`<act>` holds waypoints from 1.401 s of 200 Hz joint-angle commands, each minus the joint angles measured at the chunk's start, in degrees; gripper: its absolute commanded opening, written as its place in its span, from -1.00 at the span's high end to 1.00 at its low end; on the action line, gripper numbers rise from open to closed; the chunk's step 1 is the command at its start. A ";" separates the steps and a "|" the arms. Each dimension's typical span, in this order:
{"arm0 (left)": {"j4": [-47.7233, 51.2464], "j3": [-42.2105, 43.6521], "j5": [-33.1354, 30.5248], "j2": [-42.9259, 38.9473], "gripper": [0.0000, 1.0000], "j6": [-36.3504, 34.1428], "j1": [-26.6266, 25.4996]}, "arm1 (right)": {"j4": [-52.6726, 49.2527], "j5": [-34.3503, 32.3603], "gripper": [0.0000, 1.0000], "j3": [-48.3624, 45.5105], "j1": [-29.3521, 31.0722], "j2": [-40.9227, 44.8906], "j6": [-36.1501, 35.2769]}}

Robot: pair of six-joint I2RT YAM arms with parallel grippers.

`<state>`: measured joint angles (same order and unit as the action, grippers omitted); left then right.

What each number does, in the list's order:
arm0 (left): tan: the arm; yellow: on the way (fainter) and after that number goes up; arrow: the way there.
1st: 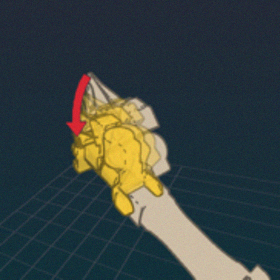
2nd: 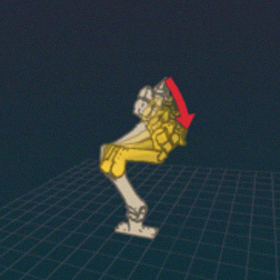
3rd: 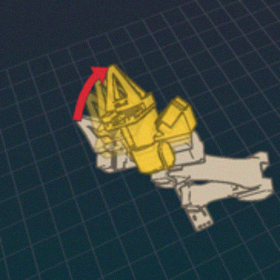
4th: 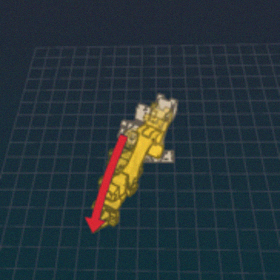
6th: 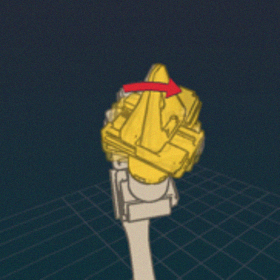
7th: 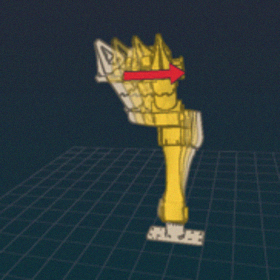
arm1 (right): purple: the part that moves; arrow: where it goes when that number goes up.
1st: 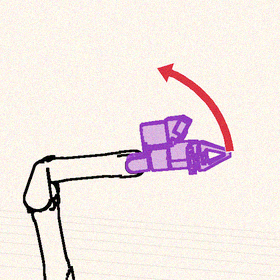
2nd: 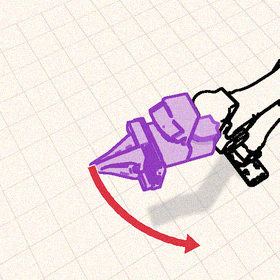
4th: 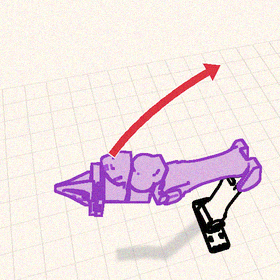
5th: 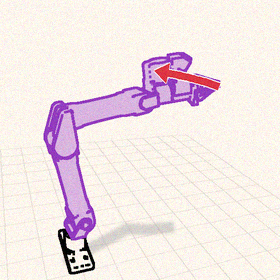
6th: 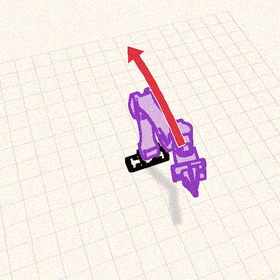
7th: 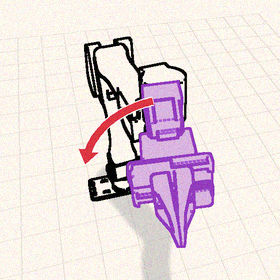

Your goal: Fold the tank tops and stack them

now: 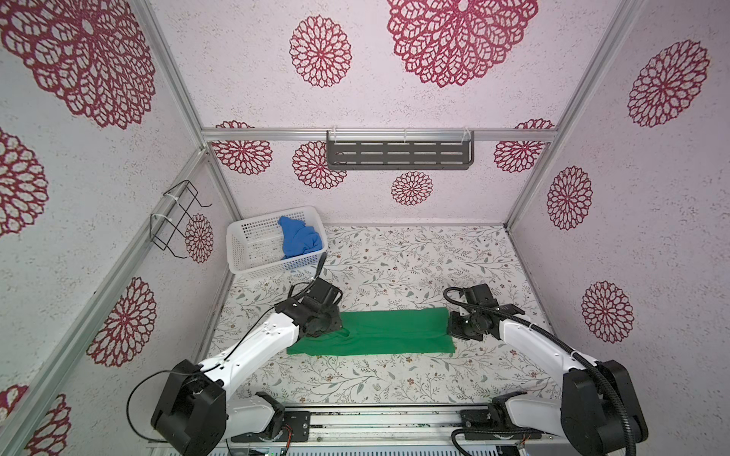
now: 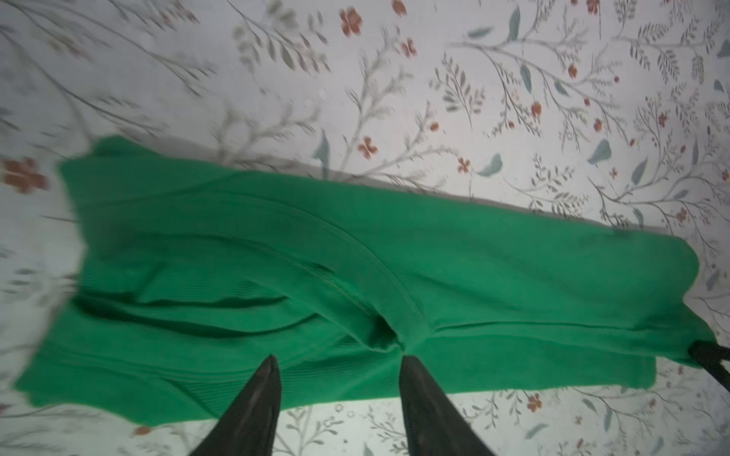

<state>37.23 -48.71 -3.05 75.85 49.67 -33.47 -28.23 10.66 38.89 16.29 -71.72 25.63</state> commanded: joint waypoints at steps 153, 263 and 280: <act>0.65 -3.59 0.37 8.30 1.00 2.79 -4.85 | -2.09 -1.69 1.00 0.17 0.23 2.49 0.55; 11.49 -4.29 -5.98 5.78 -0.15 0.21 -6.00 | -10.58 -9.65 0.10 6.76 0.46 4.96 -0.72; 12.69 -6.82 -8.01 5.54 -0.18 -0.85 -5.68 | -9.06 -10.37 0.13 9.22 3.43 4.05 0.64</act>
<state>45.36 -51.57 -6.13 83.42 51.51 -39.83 -36.53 3.64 43.97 16.91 -68.16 25.63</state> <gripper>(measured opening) 0.584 0.446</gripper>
